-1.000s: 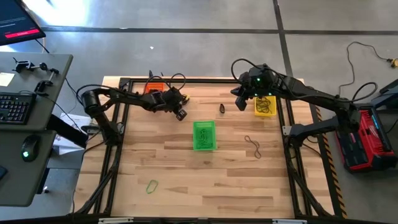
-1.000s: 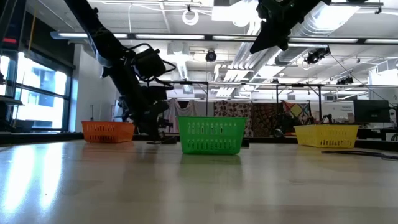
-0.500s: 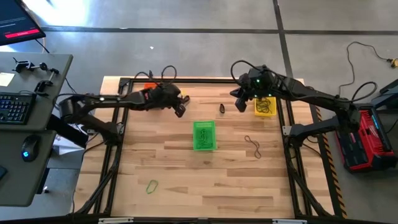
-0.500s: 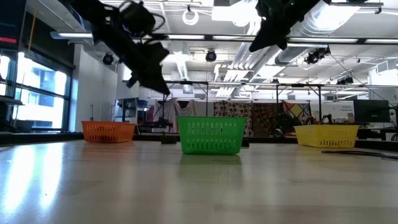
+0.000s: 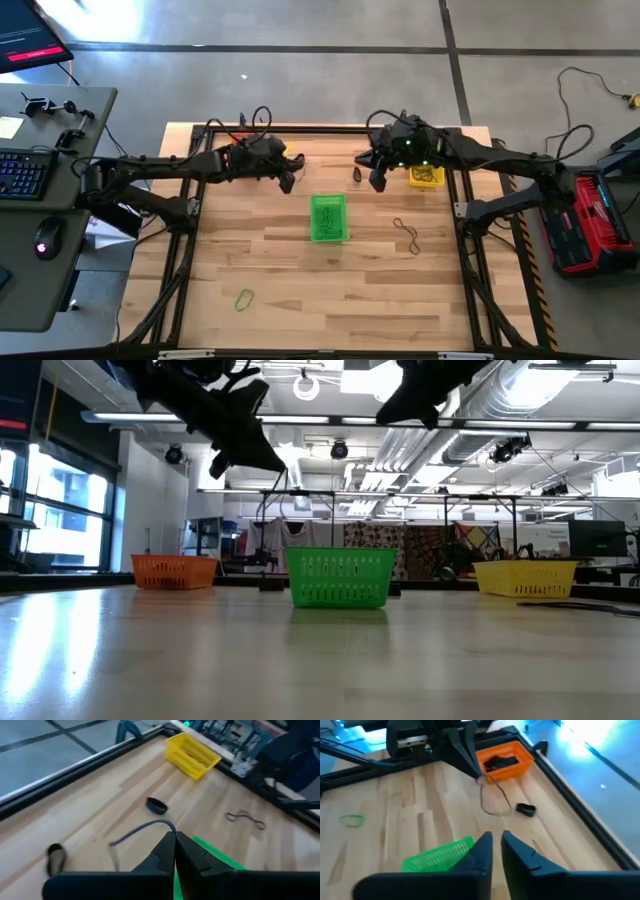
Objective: Sort rubber bands into baskets
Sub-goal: Put the purple rubber band into the yellow bin
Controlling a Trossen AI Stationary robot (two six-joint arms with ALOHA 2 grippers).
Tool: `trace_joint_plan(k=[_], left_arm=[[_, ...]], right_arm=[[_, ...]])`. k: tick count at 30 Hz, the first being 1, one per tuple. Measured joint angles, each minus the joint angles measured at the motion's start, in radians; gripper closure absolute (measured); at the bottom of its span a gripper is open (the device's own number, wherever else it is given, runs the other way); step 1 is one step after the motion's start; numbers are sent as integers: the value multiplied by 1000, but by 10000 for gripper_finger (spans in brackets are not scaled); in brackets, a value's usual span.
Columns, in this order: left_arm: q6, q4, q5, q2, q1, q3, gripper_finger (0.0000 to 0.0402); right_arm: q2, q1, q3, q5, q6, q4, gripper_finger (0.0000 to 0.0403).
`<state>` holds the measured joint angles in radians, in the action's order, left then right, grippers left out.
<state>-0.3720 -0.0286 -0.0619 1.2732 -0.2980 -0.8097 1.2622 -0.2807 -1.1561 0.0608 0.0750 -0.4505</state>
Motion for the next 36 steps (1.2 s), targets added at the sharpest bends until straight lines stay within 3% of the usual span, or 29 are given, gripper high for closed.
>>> trace_joint_plan(k=[11,16,23,31,36], left_arm=[[-38,86,-10,0,60,0,401],[-41,90,-10,0,71,0,401],[-38,104,9,0,73,0,401],[-35,108,28,0,80,0,401],[-28,109,29,0,92,0,401]], right_arm=[[196,87,0,-25,132,189,217],[268,114,0,-68,106,314,170],[349,133,0,-89,82,482,162],[419,138,0,-96,82,539,162],[449,140,0,-175,82,575,162]])
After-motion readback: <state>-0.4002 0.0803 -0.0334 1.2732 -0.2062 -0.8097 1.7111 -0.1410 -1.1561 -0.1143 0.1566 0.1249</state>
